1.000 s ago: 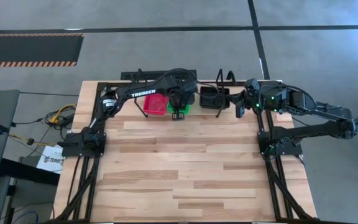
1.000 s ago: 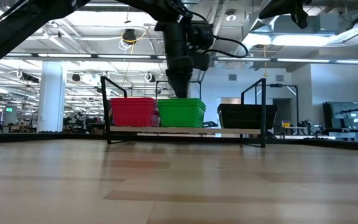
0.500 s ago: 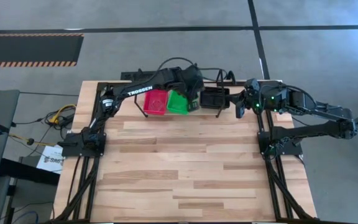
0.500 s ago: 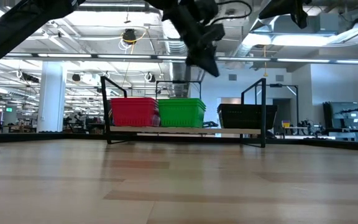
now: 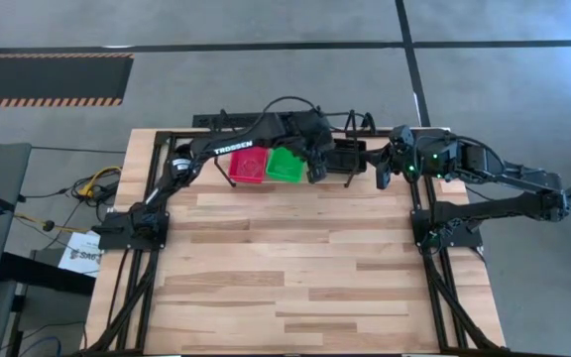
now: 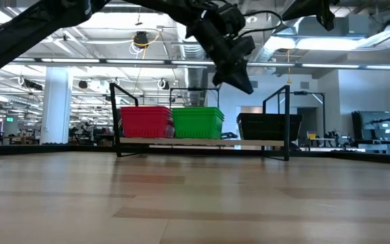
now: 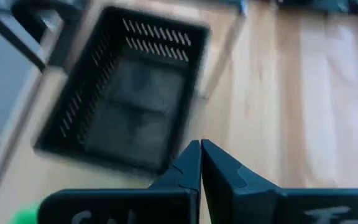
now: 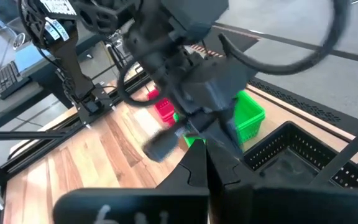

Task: Stack baskets on shelf by color
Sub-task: Adjust the stacked bins on the shelf

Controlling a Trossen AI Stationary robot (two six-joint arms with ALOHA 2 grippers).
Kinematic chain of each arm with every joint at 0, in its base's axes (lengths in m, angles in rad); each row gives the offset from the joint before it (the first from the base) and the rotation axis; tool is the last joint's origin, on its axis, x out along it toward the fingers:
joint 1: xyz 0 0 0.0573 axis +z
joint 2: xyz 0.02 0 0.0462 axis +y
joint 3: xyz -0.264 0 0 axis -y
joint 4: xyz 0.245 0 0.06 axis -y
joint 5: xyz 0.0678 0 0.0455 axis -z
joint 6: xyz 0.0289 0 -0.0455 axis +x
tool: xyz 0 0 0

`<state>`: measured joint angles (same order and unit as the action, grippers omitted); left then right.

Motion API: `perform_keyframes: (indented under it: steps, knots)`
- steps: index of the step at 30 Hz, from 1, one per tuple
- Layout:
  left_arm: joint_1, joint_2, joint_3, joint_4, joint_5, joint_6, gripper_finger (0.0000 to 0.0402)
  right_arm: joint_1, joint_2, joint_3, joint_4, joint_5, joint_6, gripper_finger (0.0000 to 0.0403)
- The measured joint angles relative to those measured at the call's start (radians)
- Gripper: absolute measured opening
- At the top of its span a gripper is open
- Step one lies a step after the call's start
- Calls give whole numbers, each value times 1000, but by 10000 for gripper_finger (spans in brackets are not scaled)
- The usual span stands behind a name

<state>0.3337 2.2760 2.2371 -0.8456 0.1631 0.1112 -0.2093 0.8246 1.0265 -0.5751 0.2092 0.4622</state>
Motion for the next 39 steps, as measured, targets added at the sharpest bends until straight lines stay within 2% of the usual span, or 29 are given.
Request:
perform_keyframes:
  steps: [6, 11, 17, 32, 39]
  knots:
    - [-3, 21, 12, 86, -66, -2, 0, 0, 0, 0, 0, -2, 0, 1]
    - [12, 67, 7, 68, -79, -29, 0, 0, 0, 0, 0, -2, 0, 1]
    - [10, 66, 4, 81, -97, -19, 0, 0, 0, 0, 0, -2, 0, 1]
    - [32, 67, 2, -33, -150, 1, 0, 0, 0, 0, 0, -2, 0, 1]
    - [38, 67, 27, -107, -266, 53, 0, 0, 0, 0, 0, -2, 0, 1]
